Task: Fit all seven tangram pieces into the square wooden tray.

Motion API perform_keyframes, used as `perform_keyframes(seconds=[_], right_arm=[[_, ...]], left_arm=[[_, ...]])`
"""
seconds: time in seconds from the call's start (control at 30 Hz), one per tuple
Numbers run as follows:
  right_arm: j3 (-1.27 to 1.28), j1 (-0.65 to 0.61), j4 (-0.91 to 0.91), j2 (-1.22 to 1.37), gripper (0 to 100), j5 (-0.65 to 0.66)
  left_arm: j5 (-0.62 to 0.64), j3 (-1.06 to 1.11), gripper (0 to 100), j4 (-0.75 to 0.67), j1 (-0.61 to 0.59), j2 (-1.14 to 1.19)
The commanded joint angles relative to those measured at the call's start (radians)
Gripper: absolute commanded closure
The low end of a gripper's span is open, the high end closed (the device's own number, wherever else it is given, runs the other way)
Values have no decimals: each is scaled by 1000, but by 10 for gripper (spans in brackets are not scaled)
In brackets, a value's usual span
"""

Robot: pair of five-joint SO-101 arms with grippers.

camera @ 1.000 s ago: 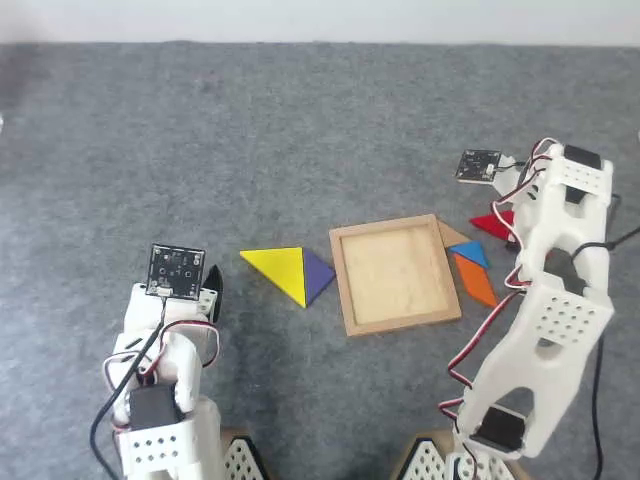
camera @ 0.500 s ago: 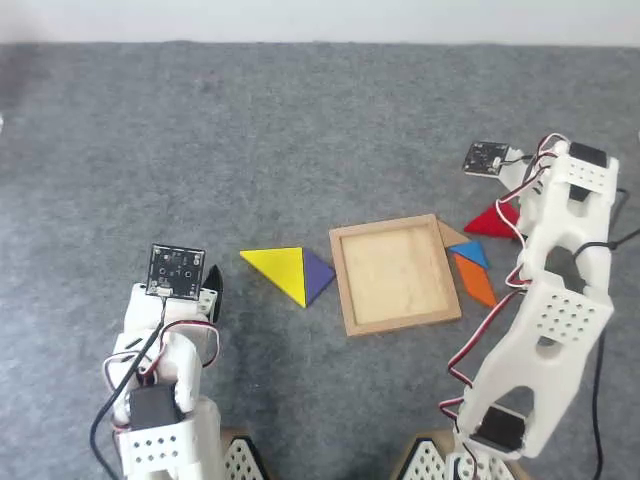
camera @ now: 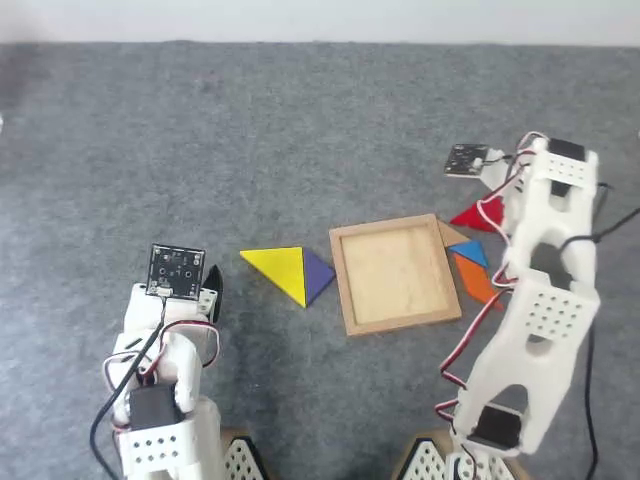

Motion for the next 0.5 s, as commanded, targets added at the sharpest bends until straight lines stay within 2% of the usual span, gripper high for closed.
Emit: perform_keyframes(seconds=[0.0, 0.47], right_arm=[[-23, -93, -36, -44, 728, 11], [-25, -102, -188, 79, 727, 8]], left_arm=[[-5, -2, 792, 5, 5, 0], [-5, -2, 792, 5, 2, 0]])
